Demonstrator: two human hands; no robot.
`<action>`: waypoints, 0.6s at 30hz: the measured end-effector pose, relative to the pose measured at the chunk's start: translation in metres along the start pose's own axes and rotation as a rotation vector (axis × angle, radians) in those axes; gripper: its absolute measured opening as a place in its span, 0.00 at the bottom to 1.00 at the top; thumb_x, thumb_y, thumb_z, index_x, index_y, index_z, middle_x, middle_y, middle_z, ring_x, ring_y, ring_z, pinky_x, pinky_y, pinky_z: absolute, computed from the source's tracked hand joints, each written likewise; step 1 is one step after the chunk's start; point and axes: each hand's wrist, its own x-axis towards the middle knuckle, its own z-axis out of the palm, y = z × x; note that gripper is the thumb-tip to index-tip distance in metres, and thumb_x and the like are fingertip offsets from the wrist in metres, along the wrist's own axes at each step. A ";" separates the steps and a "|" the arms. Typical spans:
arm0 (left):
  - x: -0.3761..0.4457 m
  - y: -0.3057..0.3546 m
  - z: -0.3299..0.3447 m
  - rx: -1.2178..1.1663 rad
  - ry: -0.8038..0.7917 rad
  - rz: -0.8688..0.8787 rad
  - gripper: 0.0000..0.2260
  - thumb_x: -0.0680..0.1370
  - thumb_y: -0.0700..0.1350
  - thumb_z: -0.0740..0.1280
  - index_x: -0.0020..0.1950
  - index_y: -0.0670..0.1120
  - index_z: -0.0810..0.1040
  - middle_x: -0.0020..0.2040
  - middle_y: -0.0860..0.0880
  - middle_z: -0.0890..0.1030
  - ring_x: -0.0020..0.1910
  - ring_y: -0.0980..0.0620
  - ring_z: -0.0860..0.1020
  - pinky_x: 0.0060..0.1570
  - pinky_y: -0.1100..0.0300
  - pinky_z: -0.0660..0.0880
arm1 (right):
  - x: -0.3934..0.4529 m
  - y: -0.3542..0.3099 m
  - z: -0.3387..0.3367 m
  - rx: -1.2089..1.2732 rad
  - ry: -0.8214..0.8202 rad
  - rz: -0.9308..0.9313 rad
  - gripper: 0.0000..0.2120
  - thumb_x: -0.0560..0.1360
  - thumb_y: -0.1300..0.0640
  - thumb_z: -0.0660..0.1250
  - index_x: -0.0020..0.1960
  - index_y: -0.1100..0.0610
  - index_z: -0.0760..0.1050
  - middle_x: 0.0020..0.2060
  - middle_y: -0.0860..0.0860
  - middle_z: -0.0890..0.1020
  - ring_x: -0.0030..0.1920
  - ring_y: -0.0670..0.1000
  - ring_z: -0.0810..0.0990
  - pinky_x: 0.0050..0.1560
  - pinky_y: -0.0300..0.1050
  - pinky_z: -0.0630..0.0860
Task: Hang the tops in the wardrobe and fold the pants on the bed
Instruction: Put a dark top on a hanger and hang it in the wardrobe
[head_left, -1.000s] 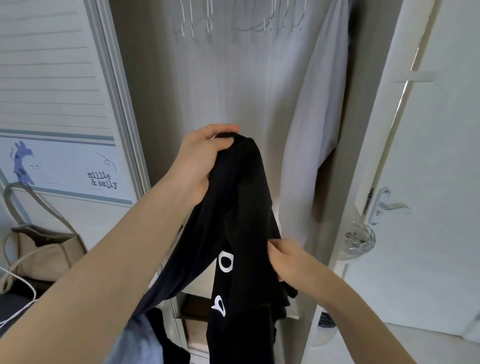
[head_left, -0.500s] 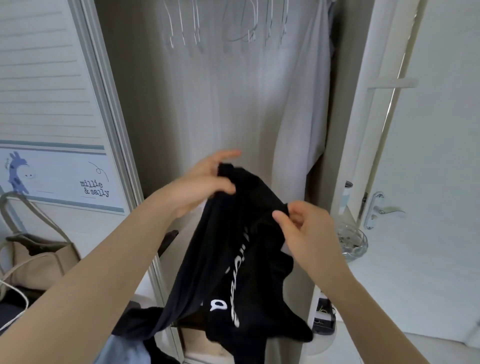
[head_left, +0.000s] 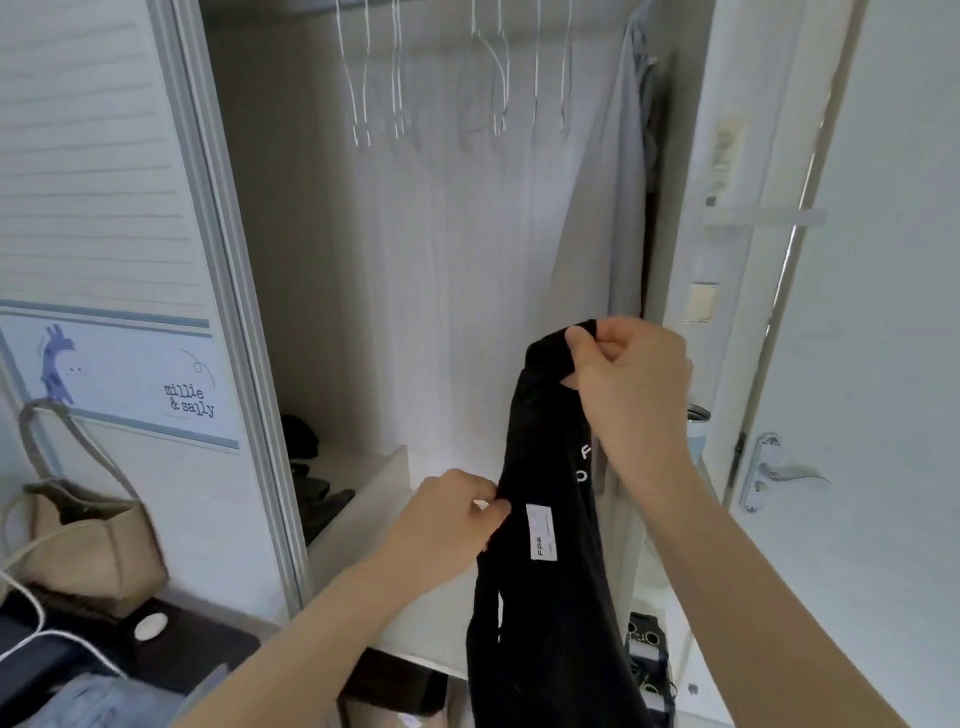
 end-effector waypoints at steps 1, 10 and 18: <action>-0.001 -0.007 -0.002 0.010 0.020 -0.028 0.11 0.80 0.44 0.61 0.45 0.47 0.83 0.36 0.50 0.85 0.31 0.59 0.82 0.42 0.60 0.80 | 0.005 0.003 -0.008 0.029 0.020 0.033 0.10 0.75 0.56 0.66 0.36 0.54 0.78 0.28 0.50 0.82 0.33 0.53 0.82 0.44 0.52 0.80; 0.009 0.030 0.006 -0.339 -0.179 0.132 0.14 0.73 0.52 0.74 0.57 0.53 0.80 0.52 0.55 0.84 0.50 0.56 0.83 0.52 0.61 0.78 | 0.003 0.014 -0.013 0.067 -0.011 0.064 0.11 0.76 0.56 0.67 0.35 0.47 0.75 0.26 0.43 0.81 0.32 0.40 0.80 0.40 0.36 0.77; 0.043 -0.017 0.029 -0.315 -0.098 -0.061 0.15 0.80 0.45 0.64 0.45 0.33 0.75 0.37 0.41 0.80 0.38 0.47 0.81 0.44 0.62 0.78 | 0.028 0.039 -0.014 0.046 0.073 0.053 0.08 0.76 0.55 0.66 0.40 0.57 0.78 0.28 0.52 0.81 0.35 0.53 0.83 0.44 0.49 0.79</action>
